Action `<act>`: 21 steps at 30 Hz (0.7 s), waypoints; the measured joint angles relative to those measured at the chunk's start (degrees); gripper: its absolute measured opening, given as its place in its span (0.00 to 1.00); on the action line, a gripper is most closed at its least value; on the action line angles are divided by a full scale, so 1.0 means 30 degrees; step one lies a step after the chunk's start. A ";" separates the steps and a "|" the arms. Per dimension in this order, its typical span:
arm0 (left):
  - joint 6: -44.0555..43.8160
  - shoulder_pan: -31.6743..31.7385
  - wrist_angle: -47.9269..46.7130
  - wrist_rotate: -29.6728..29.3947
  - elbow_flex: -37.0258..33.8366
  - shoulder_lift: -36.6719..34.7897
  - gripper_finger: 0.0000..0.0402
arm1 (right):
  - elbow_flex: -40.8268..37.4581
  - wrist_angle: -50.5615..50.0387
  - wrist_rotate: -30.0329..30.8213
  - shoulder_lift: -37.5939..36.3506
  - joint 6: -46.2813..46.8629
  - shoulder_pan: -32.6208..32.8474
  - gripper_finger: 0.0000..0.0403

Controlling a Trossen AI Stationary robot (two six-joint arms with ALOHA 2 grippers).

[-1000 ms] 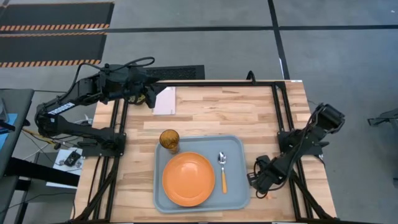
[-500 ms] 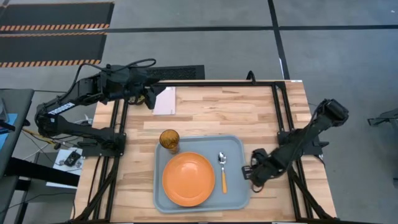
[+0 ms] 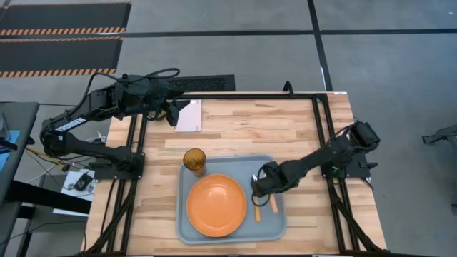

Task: Pick and place plate/cup/fork/spoon on tray
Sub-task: Put the orange fork on the gray tray to the right of the orange spoon

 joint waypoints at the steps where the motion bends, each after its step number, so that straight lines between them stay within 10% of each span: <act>1: 0.0000 -0.0005 -0.0026 0.0006 0.0000 0.0000 0.53 | 0.0000 0.0275 0.0000 0.0160 0.0003 -0.0084 0.12; 21: 0.0160 0.0001 -0.0150 0.0027 0.0000 0.0000 0.53 | -0.0044 0.1674 -0.0056 0.1851 0.2552 0.0808 0.12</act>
